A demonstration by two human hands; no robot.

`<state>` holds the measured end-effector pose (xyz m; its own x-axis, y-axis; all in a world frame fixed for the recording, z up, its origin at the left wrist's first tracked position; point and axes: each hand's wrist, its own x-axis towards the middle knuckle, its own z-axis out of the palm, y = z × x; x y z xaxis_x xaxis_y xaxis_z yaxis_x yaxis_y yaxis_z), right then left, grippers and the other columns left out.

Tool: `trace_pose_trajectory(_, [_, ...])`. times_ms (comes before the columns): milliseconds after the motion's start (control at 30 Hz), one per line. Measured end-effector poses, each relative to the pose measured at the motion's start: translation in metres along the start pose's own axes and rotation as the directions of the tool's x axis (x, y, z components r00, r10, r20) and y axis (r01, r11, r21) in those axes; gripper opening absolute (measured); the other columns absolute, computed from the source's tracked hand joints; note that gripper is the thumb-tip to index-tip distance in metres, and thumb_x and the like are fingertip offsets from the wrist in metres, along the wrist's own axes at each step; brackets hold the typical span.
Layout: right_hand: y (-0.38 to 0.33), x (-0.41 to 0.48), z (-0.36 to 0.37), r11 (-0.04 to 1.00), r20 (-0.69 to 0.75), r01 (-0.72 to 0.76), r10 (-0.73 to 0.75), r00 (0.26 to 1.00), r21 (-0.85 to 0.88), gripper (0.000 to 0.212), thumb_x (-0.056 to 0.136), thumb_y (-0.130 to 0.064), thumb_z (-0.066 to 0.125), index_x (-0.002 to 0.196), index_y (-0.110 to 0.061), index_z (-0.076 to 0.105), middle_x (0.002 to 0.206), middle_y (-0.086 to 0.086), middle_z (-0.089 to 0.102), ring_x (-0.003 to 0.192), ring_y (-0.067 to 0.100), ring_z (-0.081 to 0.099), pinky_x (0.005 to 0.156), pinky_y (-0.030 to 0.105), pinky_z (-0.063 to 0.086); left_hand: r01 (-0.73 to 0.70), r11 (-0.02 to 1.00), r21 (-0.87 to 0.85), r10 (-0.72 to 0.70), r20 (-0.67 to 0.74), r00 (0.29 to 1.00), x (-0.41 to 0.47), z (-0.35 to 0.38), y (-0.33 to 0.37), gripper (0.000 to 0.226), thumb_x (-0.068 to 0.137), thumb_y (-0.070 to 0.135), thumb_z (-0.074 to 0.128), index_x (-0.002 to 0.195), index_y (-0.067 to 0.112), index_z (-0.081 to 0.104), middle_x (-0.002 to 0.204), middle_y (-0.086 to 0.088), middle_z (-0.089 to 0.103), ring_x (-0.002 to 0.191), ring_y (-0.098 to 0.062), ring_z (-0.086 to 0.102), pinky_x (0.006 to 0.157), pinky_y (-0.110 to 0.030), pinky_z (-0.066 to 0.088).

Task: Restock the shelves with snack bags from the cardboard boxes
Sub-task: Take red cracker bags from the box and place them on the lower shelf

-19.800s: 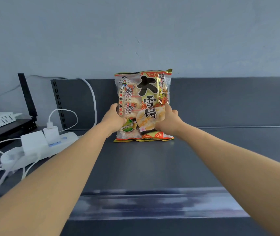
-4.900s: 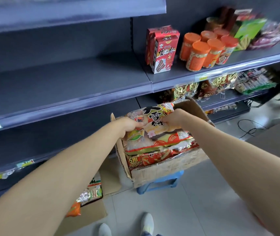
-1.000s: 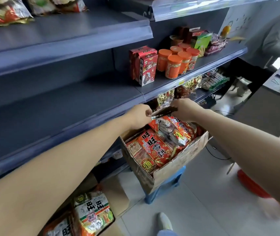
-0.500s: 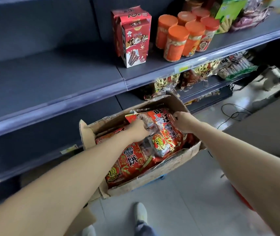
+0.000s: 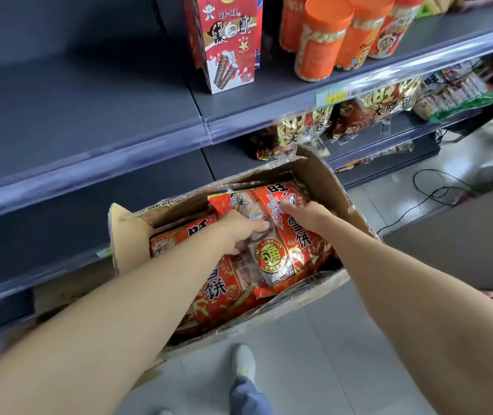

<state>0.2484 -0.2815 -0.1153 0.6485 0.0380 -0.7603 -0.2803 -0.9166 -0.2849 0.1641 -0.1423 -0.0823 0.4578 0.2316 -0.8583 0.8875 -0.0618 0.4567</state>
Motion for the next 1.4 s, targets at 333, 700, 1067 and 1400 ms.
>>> trace_pose_trajectory(333, [0.001,0.002,-0.004,0.978,0.158,-0.082,0.051,0.986,0.191,0.088,0.079,-0.071,0.053,0.140,-0.008,0.040,0.139,0.013,0.052,0.126,0.033,0.050,0.108,0.044,0.036,0.011,0.992,-0.126,-0.032,-0.168,0.985,0.011,-0.004,-0.016,0.126,0.070,0.023,0.084,0.150,0.012,-0.013,0.150,-0.015,0.032,0.134,-0.032,0.039,0.108,-0.044,0.039])
trace_pose_trajectory(700, [-0.001,-0.045,-0.007,0.954,0.167,-0.035,-0.016,0.986,0.298,0.049,0.079,-0.036,0.075,0.112,-0.005,0.056,0.100,0.013,0.072,0.087,0.029,0.072,0.087,0.043,0.056,-0.106,0.982,0.155,0.142,-0.244,0.959,-0.030,-0.021,-0.008,0.059,0.085,0.004,0.068,0.136,-0.001,0.039,0.124,-0.016,0.054,0.111,-0.029,0.056,0.079,-0.030,0.045])
trace_pose_trajectory(1067, [-0.050,-0.161,-0.025,0.938,-0.064,0.201,-0.190,0.980,0.284,0.027,0.082,-0.022,0.074,0.094,-0.006,0.057,0.069,0.007,0.053,0.046,0.014,0.036,0.042,0.022,0.030,-0.353,0.920,0.172,0.392,-0.360,0.846,-0.126,-0.102,-0.008,0.046,0.087,0.000,0.059,0.128,0.005,0.039,0.117,-0.011,0.054,0.102,-0.027,0.057,0.082,-0.036,0.051])
trace_pose_trajectory(1400, [-0.149,-0.315,0.052,0.860,-0.186,0.482,-0.452,0.872,0.171,0.030,0.088,-0.020,0.067,0.068,-0.016,0.046,0.061,-0.004,0.048,0.050,0.008,0.039,0.046,0.019,0.030,-0.448,0.886,0.121,0.446,-0.487,0.751,-0.217,-0.239,-0.092,0.055,0.083,-0.005,0.063,0.133,0.007,0.041,0.127,-0.013,0.052,0.113,-0.031,0.055,0.086,-0.038,0.053])
